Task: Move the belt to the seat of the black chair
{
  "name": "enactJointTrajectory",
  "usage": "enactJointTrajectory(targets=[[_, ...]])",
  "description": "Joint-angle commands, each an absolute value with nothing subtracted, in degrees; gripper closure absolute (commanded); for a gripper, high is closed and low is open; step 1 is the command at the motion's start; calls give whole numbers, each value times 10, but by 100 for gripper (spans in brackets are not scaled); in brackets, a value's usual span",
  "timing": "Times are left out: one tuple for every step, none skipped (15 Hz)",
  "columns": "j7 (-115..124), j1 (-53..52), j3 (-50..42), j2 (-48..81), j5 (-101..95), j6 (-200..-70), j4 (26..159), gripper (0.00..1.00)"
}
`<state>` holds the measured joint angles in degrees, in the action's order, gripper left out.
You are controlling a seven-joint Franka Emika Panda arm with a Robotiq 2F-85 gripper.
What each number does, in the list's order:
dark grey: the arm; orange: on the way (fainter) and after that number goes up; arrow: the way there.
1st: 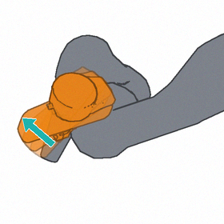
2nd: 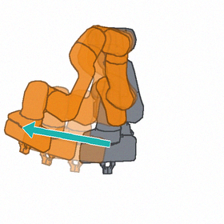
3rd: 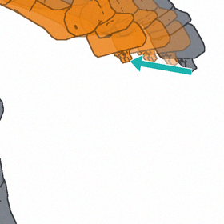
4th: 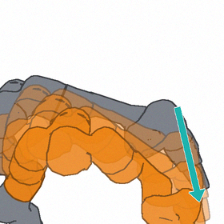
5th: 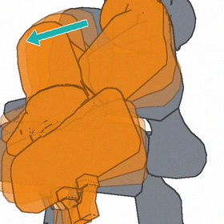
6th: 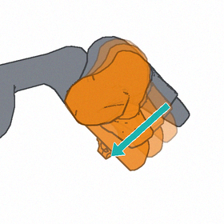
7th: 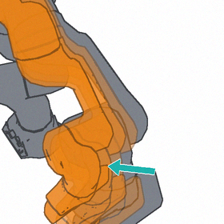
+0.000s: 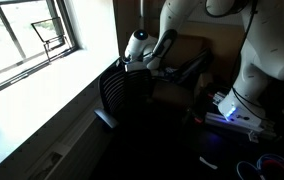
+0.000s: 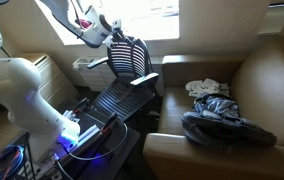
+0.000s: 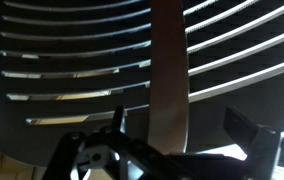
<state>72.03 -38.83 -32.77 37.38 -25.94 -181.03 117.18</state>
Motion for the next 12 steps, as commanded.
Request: enactJointTrajectory(targets=[[690,-379,-344,442,-165,-1833,1136,0],[667,-402,-351,408,-158,-1823,1163,0],[648,-398,-349,420,-127,-1826,1158,0],[640,-397,-348,427,-112,-1830,1156,0],[640,-398,-348,428,-108,-1830,1156,0],[620,-373,-316,417,-95,-1830,1160,25],[592,-359,-294,411,-73,-1827,1161,27],[573,-352,-281,409,-51,-1825,1161,33],[555,-345,-269,409,-30,-1822,1160,42],[538,-338,-257,409,-12,-1820,1158,48],[524,-333,-249,411,4,-1819,1156,56],[512,-330,-246,413,19,-1818,1153,62]])
